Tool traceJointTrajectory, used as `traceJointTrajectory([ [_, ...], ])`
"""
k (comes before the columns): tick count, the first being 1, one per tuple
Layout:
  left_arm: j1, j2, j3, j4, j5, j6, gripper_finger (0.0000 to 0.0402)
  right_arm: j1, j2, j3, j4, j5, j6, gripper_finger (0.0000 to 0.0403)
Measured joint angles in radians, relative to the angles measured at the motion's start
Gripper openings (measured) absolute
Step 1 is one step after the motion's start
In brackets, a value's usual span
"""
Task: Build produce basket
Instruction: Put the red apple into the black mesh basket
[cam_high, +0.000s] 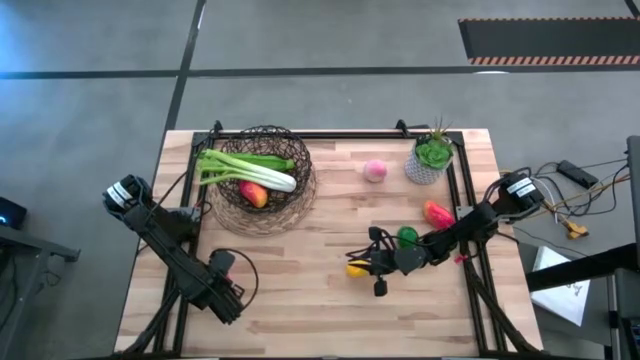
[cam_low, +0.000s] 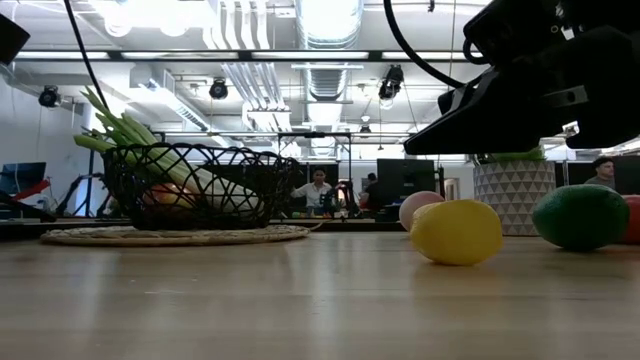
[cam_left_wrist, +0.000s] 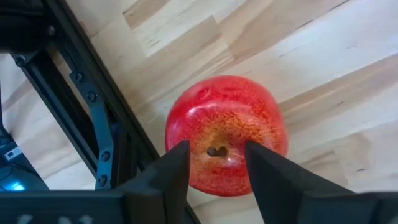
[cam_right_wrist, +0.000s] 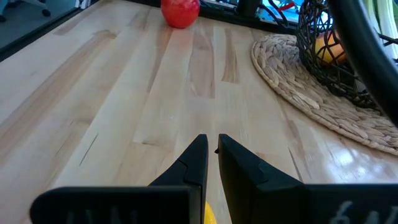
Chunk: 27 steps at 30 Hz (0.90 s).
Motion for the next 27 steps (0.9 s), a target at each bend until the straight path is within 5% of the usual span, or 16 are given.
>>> traceJointTrajectory([
  [19, -0.001, -0.004, 0.027, 0.011, 0.005, 0.027, 0.0014, 0.0, -0.005, 0.0, -0.019, 0.0, -0.003, 0.0029],
  [23, 0.001, -0.01, 0.046, 0.017, -0.006, 0.032, 0.0004, 0.002, -0.063, -0.001, -0.134, 0.011, 0.011, 0.0028],
  [27, 0.03, -0.011, 0.083, 0.071, -0.149, 0.122, 0.0005, 0.003, -0.168, -0.002, -0.347, 0.045, 0.059, 0.0028],
])
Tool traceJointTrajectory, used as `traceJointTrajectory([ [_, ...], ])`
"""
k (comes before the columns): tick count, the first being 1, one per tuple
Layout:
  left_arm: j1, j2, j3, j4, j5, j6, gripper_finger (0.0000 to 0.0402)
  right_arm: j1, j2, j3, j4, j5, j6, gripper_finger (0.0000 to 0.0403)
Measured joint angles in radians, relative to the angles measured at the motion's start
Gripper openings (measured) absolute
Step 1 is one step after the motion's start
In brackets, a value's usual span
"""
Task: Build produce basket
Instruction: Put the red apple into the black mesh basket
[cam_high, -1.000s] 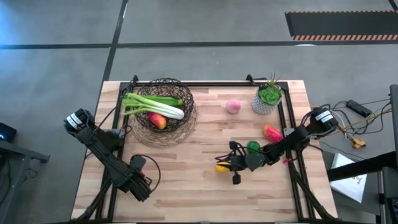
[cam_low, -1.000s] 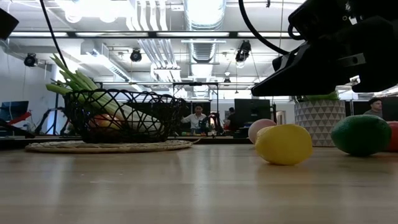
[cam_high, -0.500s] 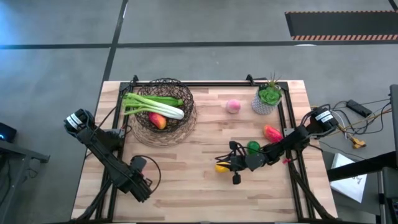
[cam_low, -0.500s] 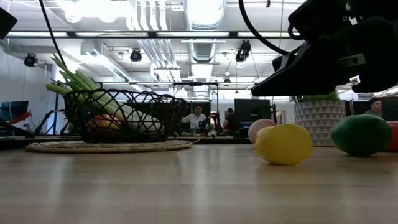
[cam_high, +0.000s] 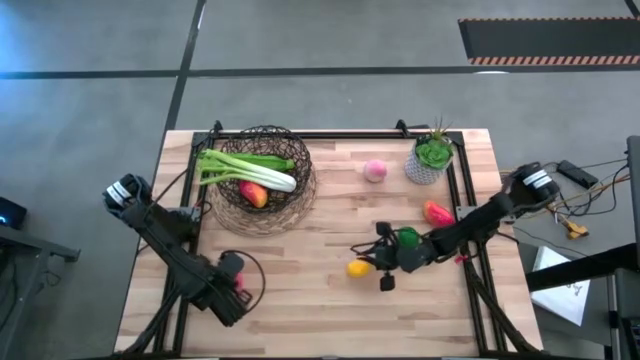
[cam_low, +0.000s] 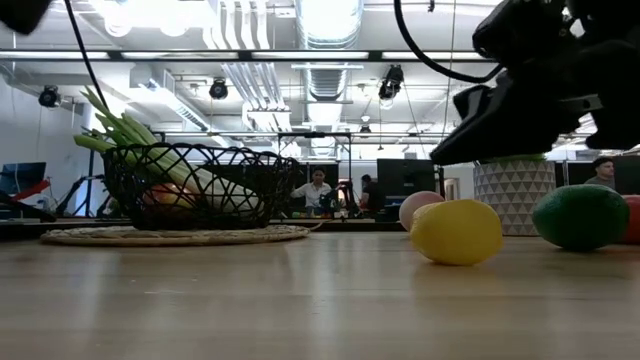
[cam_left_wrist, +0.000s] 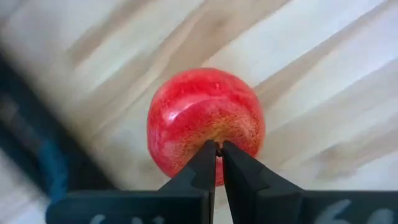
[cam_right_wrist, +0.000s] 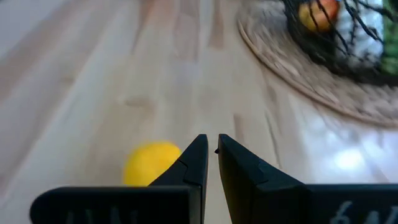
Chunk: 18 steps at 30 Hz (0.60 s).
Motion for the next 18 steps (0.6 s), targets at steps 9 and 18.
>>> traceJointTrajectory([
  [9, 0.24, -0.001, 0.093, 0.093, -0.239, 0.423, 0.0005, 0.019, -0.25, -0.004, -0.372, 0.002, 0.103, 0.0028],
  [18, 0.675, -0.001, 0.307, 0.146, -0.279, 1.071, 0.0005, 0.028, -0.301, -0.03, -0.364, 0.002, 0.113, 0.0028],
])
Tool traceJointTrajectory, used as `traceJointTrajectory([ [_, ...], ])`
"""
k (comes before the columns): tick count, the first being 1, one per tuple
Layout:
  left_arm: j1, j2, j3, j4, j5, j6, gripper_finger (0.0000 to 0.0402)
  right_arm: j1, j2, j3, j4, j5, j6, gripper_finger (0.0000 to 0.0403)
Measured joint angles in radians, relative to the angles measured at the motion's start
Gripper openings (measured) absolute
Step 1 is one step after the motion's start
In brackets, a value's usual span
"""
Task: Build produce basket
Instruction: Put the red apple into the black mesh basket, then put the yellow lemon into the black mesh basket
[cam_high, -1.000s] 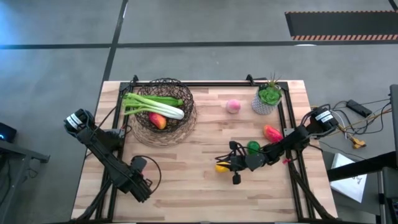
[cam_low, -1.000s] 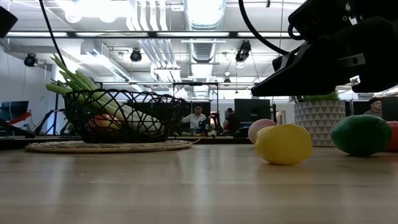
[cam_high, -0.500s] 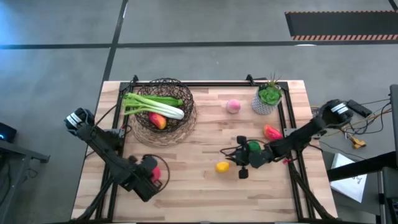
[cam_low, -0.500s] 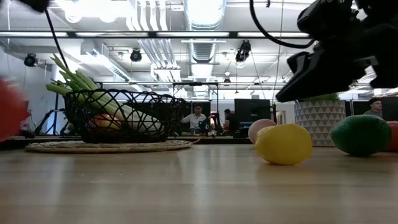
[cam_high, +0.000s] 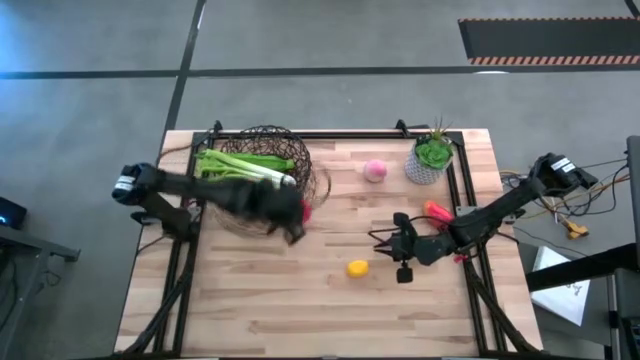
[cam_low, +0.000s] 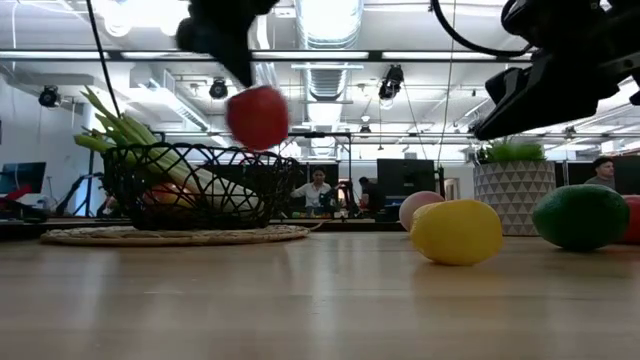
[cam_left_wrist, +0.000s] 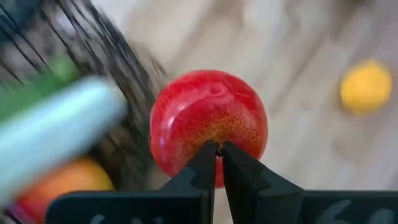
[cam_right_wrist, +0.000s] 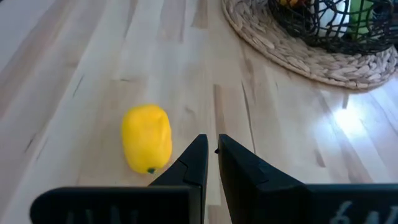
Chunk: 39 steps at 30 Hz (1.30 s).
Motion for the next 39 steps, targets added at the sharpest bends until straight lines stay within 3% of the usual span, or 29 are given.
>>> traceJointTrajectory([
  [6, 0.229, -0.001, 0.077, -0.014, 0.011, 0.218, 0.0005, 0.0, 0.049, 0.0, -0.001, 0.0, 0.037, 0.0028],
  [11, 0.326, 0.0, 0.015, -0.073, 0.142, 0.246, 0.0005, 0.0, 0.098, 0.0, 0.0, 0.0, 0.066, 0.0028],
  [17, 0.328, 0.002, -0.132, -0.128, 0.17, 0.244, 0.0005, 0.0, 0.138, 0.0, 0.019, 0.0, 0.07, 0.0028],
  [22, 0.328, 0.002, -0.243, -0.037, 0.176, 0.247, 0.0005, 0.0, 0.155, 0.0, 0.087, 0.0, 0.015, 0.0028],
  [29, 0.328, 0.001, -0.277, 0.028, 0.16, 0.29, 0.0008, 0.0, 0.154, 0.0, 0.135, 0.0, -0.051, 0.0028],
  [33, 0.329, -0.001, -0.265, 0.03, 0.158, 0.303, 0.0035, 0.0, 0.152, 0.0, 0.135, 0.0, -0.042, 0.0028],
  [39, 0.33, -0.018, -0.198, -0.039, 0.147, 0.316, 0.0114, 0.0, 0.15, 0.0, 0.126, -0.001, -0.029, 0.0028],
])
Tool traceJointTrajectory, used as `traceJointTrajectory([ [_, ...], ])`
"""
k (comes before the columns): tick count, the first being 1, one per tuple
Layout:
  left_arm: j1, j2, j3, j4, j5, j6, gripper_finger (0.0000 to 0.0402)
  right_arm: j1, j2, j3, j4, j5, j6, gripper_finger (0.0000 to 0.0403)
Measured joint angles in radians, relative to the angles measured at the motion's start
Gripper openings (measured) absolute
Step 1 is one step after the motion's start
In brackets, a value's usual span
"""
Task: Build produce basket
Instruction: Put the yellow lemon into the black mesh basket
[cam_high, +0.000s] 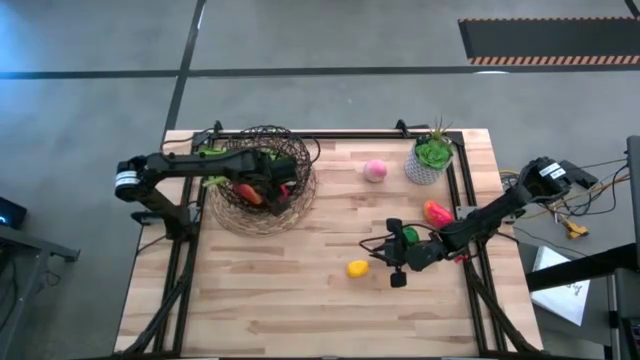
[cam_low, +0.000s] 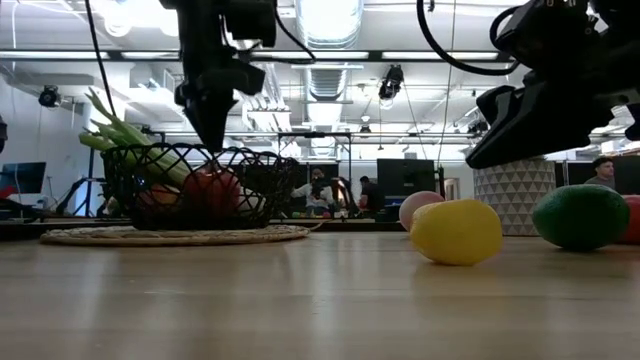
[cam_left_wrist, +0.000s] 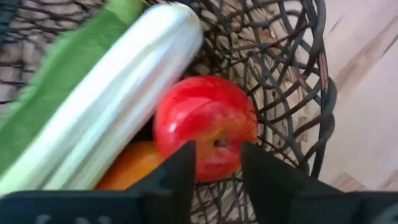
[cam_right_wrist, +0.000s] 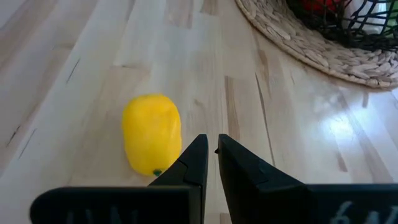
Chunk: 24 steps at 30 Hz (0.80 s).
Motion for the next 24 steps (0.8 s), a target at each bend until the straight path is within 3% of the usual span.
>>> traceJointTrajectory([
  [6, -0.015, -0.065, 0.071, -0.043, -0.047, -0.136, 0.0165, 0.0, -0.047, 0.0, -0.08, 0.002, 0.029, 0.0028],
  [11, -0.142, -0.138, 0.043, 0.089, -0.094, -0.208, 0.0171, 0.003, -0.124, 0.0, -0.235, 0.024, 0.111, 0.0028],
  [15, -0.318, -0.152, -0.01, 0.313, -0.192, -0.207, 0.0171, 0.005, -0.152, -0.003, -0.298, 0.016, 0.154, 0.0028],
  [19, -0.499, -0.126, -0.081, 0.64, -0.289, -0.129, 0.0171, 0.004, -0.134, -0.003, -0.285, 0.005, 0.12, 0.0028],
  [24, -0.667, -0.032, -0.154, 1.05, -0.325, 0.045, 0.0171, 0.002, -0.072, -0.004, -0.145, -0.166, 0.001, 0.0029],
])
